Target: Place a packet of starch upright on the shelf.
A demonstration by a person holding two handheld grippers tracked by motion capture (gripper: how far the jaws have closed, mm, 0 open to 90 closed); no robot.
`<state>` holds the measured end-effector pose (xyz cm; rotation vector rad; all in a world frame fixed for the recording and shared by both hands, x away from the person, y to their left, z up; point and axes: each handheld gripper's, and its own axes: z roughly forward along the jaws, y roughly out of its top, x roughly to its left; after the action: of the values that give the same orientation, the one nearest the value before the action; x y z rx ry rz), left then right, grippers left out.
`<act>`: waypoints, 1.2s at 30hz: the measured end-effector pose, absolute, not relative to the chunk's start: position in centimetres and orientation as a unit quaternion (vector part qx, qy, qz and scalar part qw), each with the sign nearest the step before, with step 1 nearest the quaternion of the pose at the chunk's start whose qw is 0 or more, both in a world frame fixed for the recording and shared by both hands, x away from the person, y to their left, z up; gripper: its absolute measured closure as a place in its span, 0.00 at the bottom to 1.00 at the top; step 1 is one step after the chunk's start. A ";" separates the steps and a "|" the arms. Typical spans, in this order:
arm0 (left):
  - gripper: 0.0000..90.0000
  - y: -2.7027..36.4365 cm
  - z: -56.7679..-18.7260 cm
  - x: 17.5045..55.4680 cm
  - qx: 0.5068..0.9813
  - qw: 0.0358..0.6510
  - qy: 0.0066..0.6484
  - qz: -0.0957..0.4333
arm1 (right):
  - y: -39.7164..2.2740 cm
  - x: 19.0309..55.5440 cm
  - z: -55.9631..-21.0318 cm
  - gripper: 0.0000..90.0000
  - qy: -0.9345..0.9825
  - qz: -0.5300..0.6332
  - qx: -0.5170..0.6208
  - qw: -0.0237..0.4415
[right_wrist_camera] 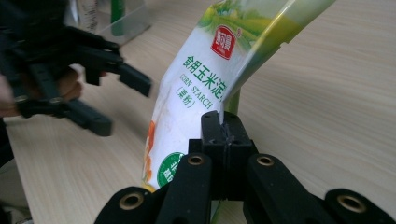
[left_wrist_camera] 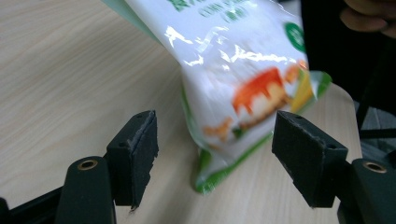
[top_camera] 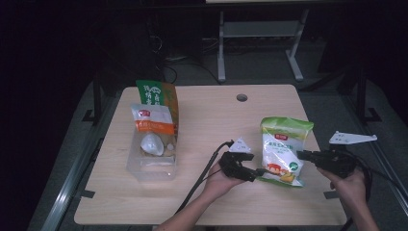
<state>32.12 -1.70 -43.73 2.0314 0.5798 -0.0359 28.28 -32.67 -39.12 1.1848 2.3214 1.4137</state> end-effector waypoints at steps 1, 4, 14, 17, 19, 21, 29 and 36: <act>0.34 -1.9 -43.8 32.5 0.835 0.494 0.241 -0.022 | -32.5 28.2 -39.0 1.00 0.781 0.475 0.395 0.088; 0.38 -2.4 -44.1 33.2 0.829 0.501 0.243 -0.041 | -32.1 28.0 -38.8 1.00 0.787 0.476 0.382 0.089; 0.79 -2.3 -43.7 33.6 0.810 0.528 0.247 -0.070 | -30.6 27.9 -38.7 1.00 0.794 0.474 0.368 0.097; 0.85 -2.0 -43.2 33.3 0.813 0.526 0.245 -0.046 | -30.4 27.9 -38.6 1.00 0.791 0.481 0.366 0.096; 0.87 -1.8 -42.8 33.1 0.816 0.524 0.244 -0.027 | -30.1 27.9 -38.5 1.00 0.790 0.485 0.362 0.099; 0.88 -1.4 -42.4 32.9 0.819 0.521 0.242 -0.006 | -29.8 27.9 -38.4 1.00 0.789 0.489 0.359 0.100; 0.90 -0.4 -42.5 32.0 0.835 0.499 0.224 0.059 | -28.6 28.4 -40.1 0.98 0.793 0.485 0.360 0.084; 0.91 -0.7 -42.5 31.1 0.846 0.487 0.200 0.084 | -29.3 28.4 -41.7 0.93 0.796 0.476 0.369 0.054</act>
<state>31.13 -0.66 -42.54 2.0576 0.4875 0.2034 28.40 -29.28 -41.65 1.1204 2.4183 1.4467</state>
